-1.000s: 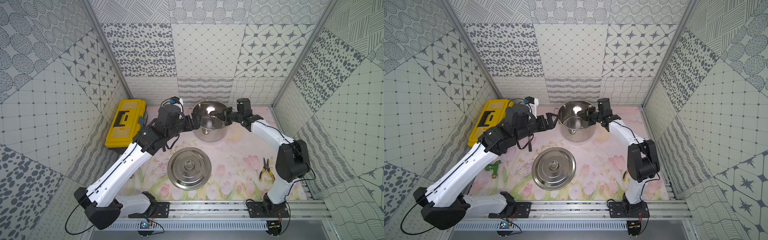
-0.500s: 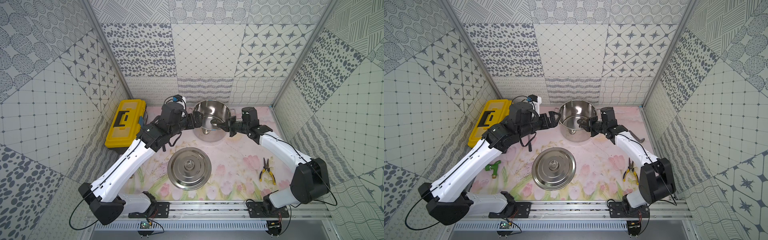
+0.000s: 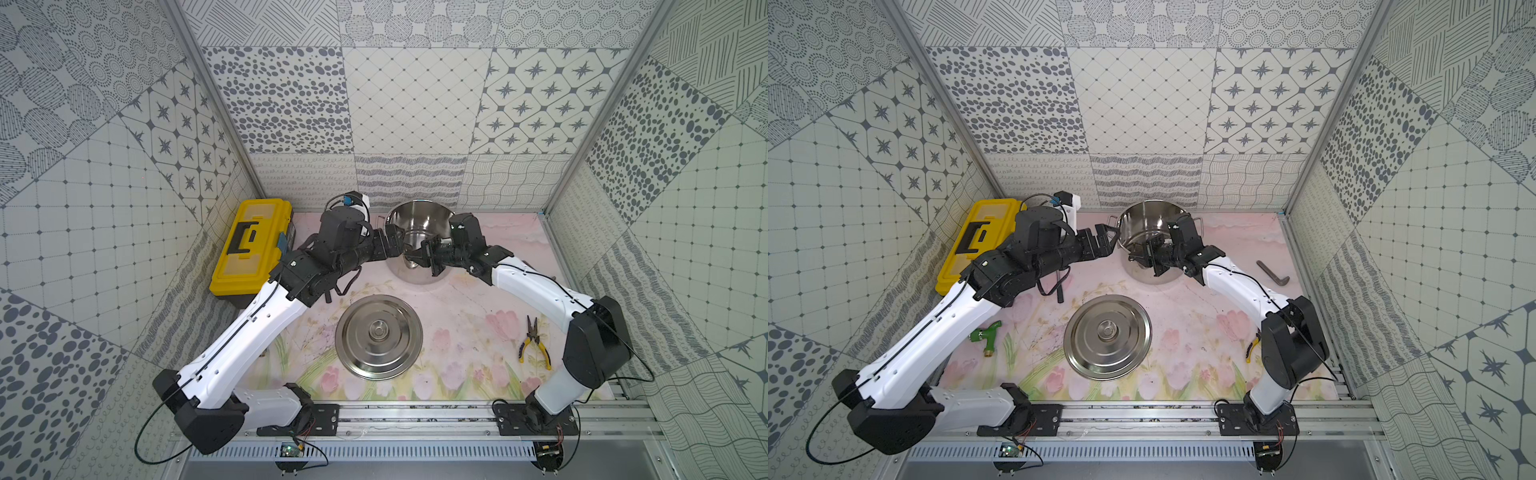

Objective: Stir the soup with a spoon
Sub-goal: Stir the soup in the pan with a stick.

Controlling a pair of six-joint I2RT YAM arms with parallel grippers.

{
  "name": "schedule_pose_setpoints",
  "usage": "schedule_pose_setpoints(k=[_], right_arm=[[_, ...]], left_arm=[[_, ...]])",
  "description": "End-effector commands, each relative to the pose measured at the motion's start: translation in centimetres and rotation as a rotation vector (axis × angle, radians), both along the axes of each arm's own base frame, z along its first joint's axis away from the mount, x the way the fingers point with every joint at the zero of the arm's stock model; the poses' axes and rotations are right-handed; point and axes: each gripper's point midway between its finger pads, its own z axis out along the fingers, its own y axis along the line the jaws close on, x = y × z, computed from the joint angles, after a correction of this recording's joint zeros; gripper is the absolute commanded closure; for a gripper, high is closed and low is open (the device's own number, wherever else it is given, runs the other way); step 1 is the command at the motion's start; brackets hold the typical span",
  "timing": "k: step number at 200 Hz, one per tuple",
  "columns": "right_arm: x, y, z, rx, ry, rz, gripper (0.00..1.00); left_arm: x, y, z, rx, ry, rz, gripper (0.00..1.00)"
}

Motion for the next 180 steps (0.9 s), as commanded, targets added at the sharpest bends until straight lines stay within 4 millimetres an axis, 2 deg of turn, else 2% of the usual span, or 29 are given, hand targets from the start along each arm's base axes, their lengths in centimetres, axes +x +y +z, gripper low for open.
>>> schedule_pose_setpoints(k=[1, 24, 53, 76, 107, 147, 180], right_arm=[[2.3, 1.3, 2.8, 0.052, -0.087, -0.006, 1.00], [3.9, 1.8, 2.5, 0.052, -0.084, -0.013, 1.00], [6.1, 0.9, 2.6, 0.055, -0.089, -0.045, 1.00], [7.2, -0.8, 2.9, 0.051, -0.096, -0.073, 1.00], [8.2, -4.2, 2.5, 0.037, -0.097, -0.126, 1.00], [8.1, -8.3, 1.5, 0.020, -0.079, -0.182, 1.00], [6.5, -9.3, 1.8, 0.023, -0.080, -0.186, 1.00]], left_arm=[[0.0, 0.3, 1.2, -0.030, -0.042, 0.009, 0.00], [-0.1, 0.5, 1.2, -0.032, -0.045, 0.015, 0.00], [-0.1, 0.5, 1.3, -0.027, -0.049, 0.016, 0.00], [-0.1, 0.3, 1.2, -0.024, -0.047, 0.009, 0.00], [0.1, 0.1, 1.2, -0.025, -0.047, 0.000, 0.00], [0.3, -0.4, 1.1, -0.023, -0.044, -0.017, 0.00], [0.4, -0.6, 1.1, -0.021, -0.045, -0.024, 0.00]])
